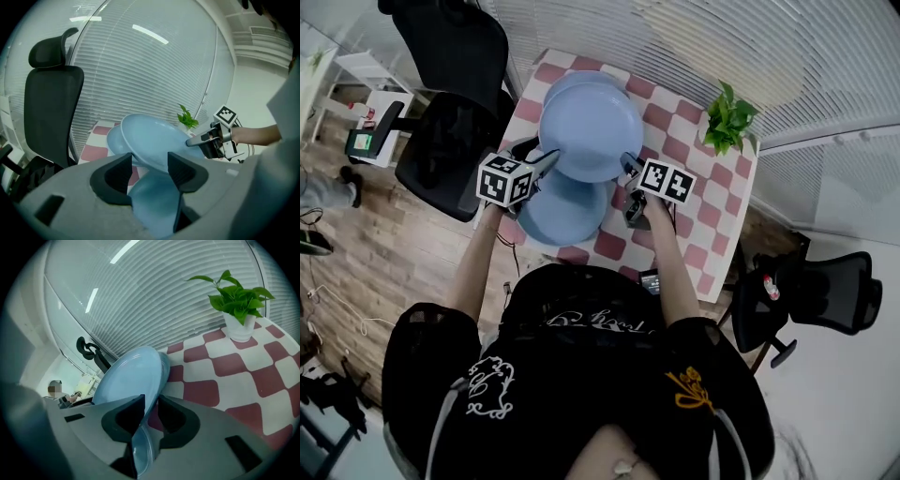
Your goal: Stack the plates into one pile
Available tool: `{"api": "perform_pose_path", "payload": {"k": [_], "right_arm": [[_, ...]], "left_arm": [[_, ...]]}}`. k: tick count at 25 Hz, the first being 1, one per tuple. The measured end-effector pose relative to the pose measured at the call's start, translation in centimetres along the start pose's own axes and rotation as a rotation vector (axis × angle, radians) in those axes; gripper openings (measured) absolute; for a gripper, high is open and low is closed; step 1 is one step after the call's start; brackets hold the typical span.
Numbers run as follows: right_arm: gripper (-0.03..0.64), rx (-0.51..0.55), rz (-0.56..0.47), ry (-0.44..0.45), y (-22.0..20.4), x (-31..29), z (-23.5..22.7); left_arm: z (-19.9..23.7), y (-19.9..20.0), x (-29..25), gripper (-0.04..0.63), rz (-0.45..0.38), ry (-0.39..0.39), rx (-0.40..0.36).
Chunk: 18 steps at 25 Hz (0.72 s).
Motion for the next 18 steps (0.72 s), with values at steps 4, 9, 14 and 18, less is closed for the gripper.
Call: {"api": "perform_pose_path", "payload": {"k": [4, 9, 14, 18], "right_arm": [[0.082, -0.074, 0.064, -0.038, -0.5, -2.2, -0.9], [0.057, -0.257, 0.083, -0.071, -1.2, -4.2, -1.8], [0.037, -0.365, 0.061, -0.105, -0.8, -5.1, -2.5], [0.031, -0.401, 0.057, -0.121, -0.2, -5.8, -2.5]], "left_arm": [[2.1, -0.4, -2.0, 0.247, 0.058, -0.013, 0.033], [4.3, -1.3, -3.7, 0.247, 0.106, -0.003, 0.07], [5.1, -1.6, -4.6, 0.249, 0.108, -0.005, 0.065], [5.8, -0.9, -4.4, 0.25, 0.084, 0.04, 0.022]]}}
Point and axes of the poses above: the fingertips, and each gripper's own axes: x backward along the fingers, z to its left, y out of its top, the point moved 3 cm from there along x, backward along the fingers, and after that the axes turned 14 degrees about x, right-handed, at the moved point
